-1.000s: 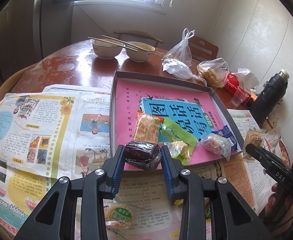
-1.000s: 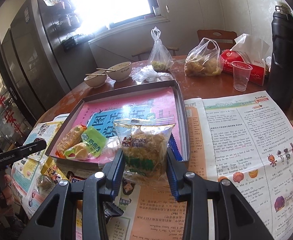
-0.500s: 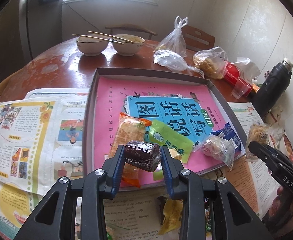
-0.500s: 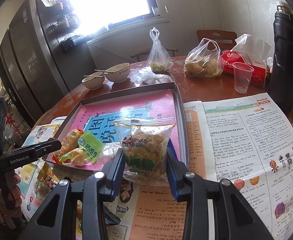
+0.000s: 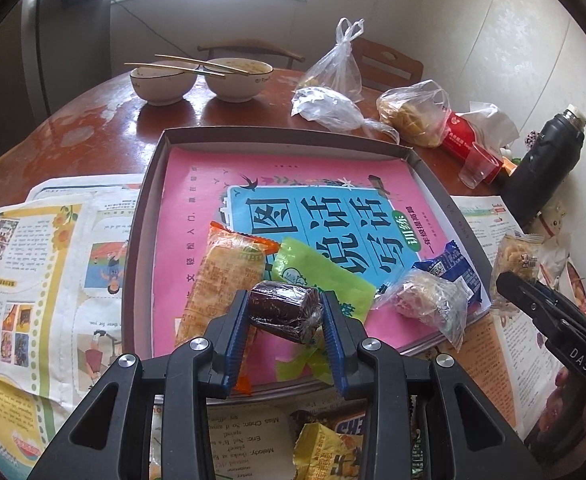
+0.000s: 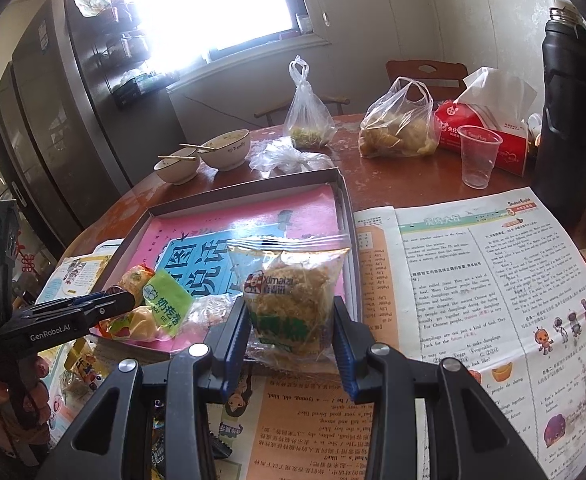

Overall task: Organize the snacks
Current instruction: 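Carry the brown roll with the left tool while the right carries the crispy-snack bag over the tray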

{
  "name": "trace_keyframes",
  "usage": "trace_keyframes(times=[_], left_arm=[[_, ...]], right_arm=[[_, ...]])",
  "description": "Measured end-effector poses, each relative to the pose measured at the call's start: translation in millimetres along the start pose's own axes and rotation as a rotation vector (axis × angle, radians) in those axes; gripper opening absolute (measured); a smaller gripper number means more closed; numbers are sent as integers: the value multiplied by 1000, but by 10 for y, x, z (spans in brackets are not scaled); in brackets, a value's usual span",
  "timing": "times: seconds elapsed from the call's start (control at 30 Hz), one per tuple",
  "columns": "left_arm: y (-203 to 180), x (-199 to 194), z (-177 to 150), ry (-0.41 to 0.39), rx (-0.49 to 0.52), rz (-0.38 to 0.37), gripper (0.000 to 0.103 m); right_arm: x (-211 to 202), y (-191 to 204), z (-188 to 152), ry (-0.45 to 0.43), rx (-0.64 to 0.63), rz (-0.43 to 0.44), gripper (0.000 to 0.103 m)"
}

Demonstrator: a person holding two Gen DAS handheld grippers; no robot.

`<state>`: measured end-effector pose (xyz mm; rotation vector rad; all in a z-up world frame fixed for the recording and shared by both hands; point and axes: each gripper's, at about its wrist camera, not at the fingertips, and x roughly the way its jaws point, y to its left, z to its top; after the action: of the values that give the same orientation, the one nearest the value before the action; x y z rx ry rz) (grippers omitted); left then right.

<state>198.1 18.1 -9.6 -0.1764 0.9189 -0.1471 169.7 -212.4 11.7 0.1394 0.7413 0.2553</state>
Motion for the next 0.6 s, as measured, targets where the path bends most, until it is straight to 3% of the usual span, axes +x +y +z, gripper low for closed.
trace_keyframes(times=[0.6], left_arm=[[-14, 92, 25, 9, -2, -3, 36]], right_arm=[[223, 10, 16, 33, -12, -24, 40]])
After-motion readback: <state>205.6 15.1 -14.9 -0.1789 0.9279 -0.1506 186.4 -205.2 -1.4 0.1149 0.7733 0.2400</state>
